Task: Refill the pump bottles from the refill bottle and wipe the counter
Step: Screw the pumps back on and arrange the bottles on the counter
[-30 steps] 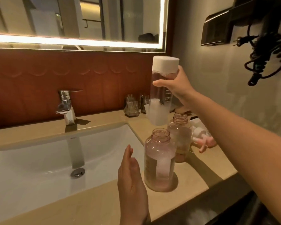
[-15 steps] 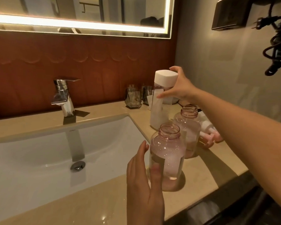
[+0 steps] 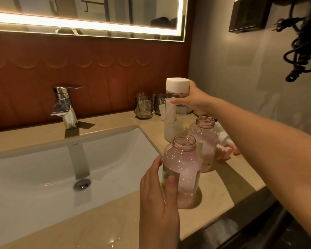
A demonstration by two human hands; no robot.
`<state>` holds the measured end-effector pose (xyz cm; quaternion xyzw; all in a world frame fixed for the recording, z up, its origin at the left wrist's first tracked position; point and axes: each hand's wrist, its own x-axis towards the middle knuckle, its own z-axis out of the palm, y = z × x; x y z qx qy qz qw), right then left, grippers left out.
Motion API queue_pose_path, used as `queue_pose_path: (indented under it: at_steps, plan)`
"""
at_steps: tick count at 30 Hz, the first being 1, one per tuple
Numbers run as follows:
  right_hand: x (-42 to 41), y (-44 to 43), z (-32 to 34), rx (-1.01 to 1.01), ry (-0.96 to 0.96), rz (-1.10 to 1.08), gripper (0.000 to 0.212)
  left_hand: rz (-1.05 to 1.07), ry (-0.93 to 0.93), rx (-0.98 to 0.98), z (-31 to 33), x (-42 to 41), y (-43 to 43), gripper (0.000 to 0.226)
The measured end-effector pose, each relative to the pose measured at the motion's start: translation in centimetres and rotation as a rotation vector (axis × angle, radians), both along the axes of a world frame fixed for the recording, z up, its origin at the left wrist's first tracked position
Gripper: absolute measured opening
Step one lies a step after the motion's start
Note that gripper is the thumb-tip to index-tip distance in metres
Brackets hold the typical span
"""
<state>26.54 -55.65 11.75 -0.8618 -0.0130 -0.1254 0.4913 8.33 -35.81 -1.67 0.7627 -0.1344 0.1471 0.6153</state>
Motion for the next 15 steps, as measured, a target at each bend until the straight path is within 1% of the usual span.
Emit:
queue_pose_path:
  at_steps: [4,6,8,10,12,15]
  plan:
    - [-0.7,-0.2,0.3,0.040,0.072,0.029,0.092,-0.032,0.073,-0.016,0.5,-0.2,0.1,0.048]
    - [-1.9,-0.5,0.7,0.057,0.090,-0.020,0.090,-0.060,0.108,-0.020,0.8,-0.5,0.1,0.040]
    - [-3.6,-0.9,0.8,0.023,0.035,-0.111,0.072,-0.089,0.108,-0.023,0.9,-0.5,0.2,0.034]
    - [-5.8,-1.7,0.1,-0.031,-0.076,-0.196,0.049,-0.134,0.096,-0.015,0.7,-0.3,0.4,0.032]
    - [-8.1,-2.7,-1.3,-0.134,-0.159,-0.286,0.032,-0.173,0.069,0.003,0.3,0.0,0.5,0.043]
    - [-11.8,-4.2,-4.0,-0.383,-0.175,-0.442,0.023,-0.220,0.036,0.051,-0.2,0.1,0.6,0.066]
